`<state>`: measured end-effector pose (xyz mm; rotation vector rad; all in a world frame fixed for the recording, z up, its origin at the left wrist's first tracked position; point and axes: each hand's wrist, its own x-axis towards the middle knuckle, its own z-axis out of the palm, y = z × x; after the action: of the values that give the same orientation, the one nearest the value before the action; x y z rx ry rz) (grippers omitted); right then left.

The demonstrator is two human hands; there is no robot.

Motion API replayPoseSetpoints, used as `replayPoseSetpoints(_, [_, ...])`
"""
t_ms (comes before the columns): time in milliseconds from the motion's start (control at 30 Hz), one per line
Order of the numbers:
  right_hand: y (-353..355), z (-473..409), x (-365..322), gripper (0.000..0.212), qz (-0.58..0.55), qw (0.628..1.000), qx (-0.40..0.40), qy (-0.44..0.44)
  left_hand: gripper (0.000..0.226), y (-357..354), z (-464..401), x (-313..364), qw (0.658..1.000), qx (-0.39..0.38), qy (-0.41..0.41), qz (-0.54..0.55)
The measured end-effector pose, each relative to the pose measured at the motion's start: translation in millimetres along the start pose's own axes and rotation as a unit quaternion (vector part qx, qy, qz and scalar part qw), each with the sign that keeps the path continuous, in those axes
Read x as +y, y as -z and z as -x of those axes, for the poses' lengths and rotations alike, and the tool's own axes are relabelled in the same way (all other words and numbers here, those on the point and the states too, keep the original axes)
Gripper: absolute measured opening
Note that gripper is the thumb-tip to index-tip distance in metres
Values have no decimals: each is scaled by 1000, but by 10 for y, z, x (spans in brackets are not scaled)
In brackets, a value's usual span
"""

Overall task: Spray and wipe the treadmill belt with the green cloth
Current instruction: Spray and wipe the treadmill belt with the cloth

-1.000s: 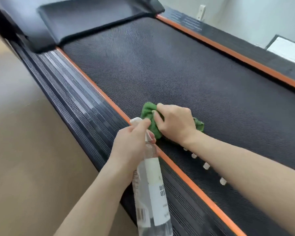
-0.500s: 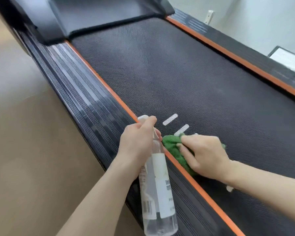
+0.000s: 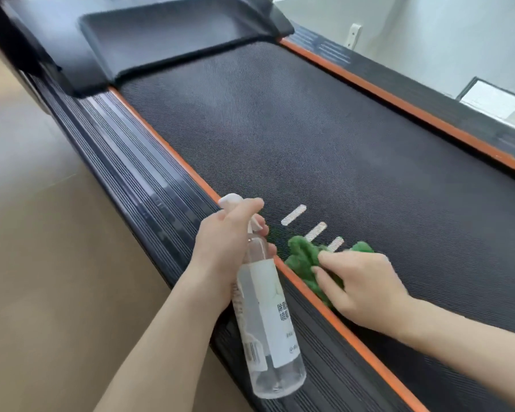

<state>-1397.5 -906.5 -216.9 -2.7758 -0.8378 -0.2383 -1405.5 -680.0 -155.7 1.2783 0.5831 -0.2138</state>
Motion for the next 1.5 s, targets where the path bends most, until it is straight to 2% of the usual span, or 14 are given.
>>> replayPoseSetpoints(133, [58, 366, 115, 33, 6, 999, 40, -9, 29, 26, 9, 102, 999, 17, -40, -17])
replayPoseSetpoints(267, [2, 327, 64, 33, 22, 998, 64, -16, 33, 95, 11, 64, 999, 29, -11, -10])
replayPoseSetpoints(400, [-7, 177, 8, 34, 25, 997, 73, -18, 45, 120, 32, 47, 997, 51, -45, -35])
replayPoseSetpoints(567, [-221, -463, -129, 27, 6, 996, 63, 69, 37, 172, 12, 43, 997, 69, -23, -16])
replayPoseSetpoints(700, [-411, -1213, -162, 25, 26, 989, 59, 132, 41, 176, -26, -4, 998, 58, -28, -11])
replayPoseSetpoints(767, [-527, -1672, -177, 25, 23, 994, 79, 70, 42, 159, -70, -41, 998, 45, -42, -16])
replayPoseSetpoints(867, [-660, -2222, -147, 25, 11, 992, 83, -93, 44, 145, -100, -52, 998, 33, -54, -26])
replayPoseSetpoints(967, [-632, -2334, -165, 30, 29, 987, 63, -144, 43, 150, -78, -33, 998, 31, -46, -7])
replayPoseSetpoints(1033, [-560, -2082, -263, 30, 19, 990, 43, -132, 43, 136, -58, -25, 998, 32, -46, -9])
replayPoseSetpoints(1133, [-401, -1181, -329, 29, 14, 998, 16, -63, 43, 112, -80, -39, 998, 42, -47, -25])
replayPoseSetpoints(1267, [-126, -343, -94, 34, -2, 1000, 3, 4, 47, 80, -81, -66, 996, 47, -51, -50])
replayPoseSetpoints(1400, [-224, -824, 52, 29, 27, 992, 18, 123, 46, 66, -112, -76, 996, 43, -56, -51])
replayPoseSetpoints(1433, [-294, -1062, 58, 29, 36, 993, 27, 106, 45, 69, -125, -85, 996, 42, -56, -49])
replayPoseSetpoints(1500, [-414, -1565, 48, 29, 34, 998, 48, 9, 44, 72, -137, -92, 997, 37, -54, -52])
